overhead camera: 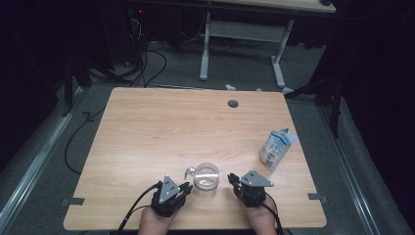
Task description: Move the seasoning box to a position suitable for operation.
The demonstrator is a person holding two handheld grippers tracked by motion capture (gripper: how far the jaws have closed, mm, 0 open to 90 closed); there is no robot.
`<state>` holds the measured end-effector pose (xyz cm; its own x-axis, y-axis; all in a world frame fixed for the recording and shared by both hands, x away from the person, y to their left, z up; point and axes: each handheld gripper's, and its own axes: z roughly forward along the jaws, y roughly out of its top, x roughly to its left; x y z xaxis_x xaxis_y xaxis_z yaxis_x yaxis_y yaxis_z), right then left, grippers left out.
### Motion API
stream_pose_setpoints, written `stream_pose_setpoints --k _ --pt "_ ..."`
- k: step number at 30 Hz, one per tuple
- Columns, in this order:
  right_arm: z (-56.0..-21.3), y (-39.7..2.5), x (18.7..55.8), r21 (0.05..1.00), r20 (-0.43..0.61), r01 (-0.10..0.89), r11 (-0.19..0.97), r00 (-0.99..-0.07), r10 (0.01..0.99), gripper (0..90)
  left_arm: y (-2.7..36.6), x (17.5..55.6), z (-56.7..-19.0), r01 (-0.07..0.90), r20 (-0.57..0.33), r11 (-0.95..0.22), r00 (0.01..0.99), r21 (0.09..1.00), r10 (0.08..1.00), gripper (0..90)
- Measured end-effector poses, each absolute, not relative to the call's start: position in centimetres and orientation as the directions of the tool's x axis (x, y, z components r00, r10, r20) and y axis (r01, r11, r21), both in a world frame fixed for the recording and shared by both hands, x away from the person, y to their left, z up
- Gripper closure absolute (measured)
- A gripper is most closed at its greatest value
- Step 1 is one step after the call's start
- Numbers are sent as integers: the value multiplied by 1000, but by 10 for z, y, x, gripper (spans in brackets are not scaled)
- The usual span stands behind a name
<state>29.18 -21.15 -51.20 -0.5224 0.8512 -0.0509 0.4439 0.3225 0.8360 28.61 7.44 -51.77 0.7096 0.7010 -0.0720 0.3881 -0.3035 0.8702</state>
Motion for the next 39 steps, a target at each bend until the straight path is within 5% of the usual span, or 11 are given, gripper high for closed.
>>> stream_pose_setpoints --k 12,39 --pt "-515 -213 297 825 -13 478 301 -516 856 726 100 297 -501 392 -88 -267 688 880 720 518" --pt "-510 -212 298 836 -8 472 279 -498 867 672 87 313 -464 325 -71 -224 693 919 717 684"
